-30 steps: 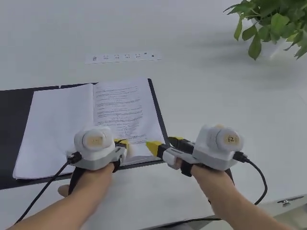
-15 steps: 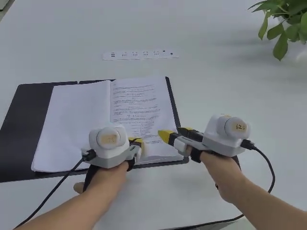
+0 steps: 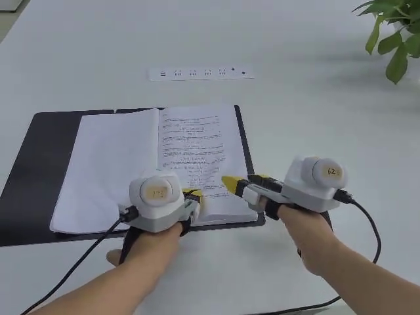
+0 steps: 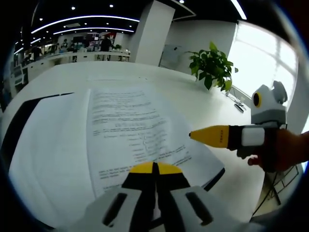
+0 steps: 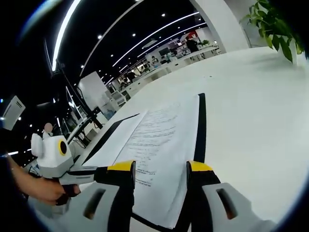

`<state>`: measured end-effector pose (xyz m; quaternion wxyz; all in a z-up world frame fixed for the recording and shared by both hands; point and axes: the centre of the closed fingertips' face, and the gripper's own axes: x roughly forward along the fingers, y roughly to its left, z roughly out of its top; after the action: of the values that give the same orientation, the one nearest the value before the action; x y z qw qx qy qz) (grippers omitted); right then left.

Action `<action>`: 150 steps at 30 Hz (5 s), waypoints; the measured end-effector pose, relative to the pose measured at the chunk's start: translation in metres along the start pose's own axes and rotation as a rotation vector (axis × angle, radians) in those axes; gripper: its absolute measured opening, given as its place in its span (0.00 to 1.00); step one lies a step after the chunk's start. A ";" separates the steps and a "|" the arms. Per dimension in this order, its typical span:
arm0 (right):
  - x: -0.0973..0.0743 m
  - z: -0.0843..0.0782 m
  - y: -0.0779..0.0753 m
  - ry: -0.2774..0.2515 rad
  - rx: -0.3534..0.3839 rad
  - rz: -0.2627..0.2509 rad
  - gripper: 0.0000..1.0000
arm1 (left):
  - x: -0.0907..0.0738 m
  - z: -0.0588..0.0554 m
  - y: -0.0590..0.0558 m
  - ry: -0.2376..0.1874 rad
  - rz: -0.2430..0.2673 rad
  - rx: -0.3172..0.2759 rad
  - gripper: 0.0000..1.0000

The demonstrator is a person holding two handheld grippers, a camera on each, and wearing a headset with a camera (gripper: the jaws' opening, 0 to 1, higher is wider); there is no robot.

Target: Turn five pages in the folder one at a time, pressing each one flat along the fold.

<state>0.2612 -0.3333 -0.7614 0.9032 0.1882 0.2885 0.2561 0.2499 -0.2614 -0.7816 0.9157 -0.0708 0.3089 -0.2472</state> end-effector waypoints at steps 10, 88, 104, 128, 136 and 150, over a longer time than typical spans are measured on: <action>-0.005 0.004 -0.004 -0.012 -0.019 -0.016 0.23 | 0.000 0.000 0.000 0.000 -0.001 0.009 0.00; 0.144 -0.019 0.253 0.106 0.253 0.173 0.00 | -0.237 0.042 0.184 -0.173 0.195 0.136 0.25; 0.187 -0.073 0.247 0.212 0.390 0.059 0.00 | -0.253 0.028 0.201 -0.160 0.211 0.099 0.26; 0.187 -0.084 0.256 0.211 0.449 0.165 0.06 | -0.223 0.015 0.195 -0.091 0.167 0.115 0.26; 0.166 -0.071 0.254 0.200 0.425 0.239 0.07 | -0.194 0.010 0.183 -0.052 0.139 0.126 0.25; 0.133 -0.038 0.192 0.182 0.279 0.227 0.04 | -0.139 -0.016 0.169 0.026 0.131 0.138 0.23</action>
<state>0.2632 -0.0965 -0.7534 0.8039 0.3189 0.3785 0.3299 0.2143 -0.0452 -0.7684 0.9284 0.0162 0.3070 -0.2085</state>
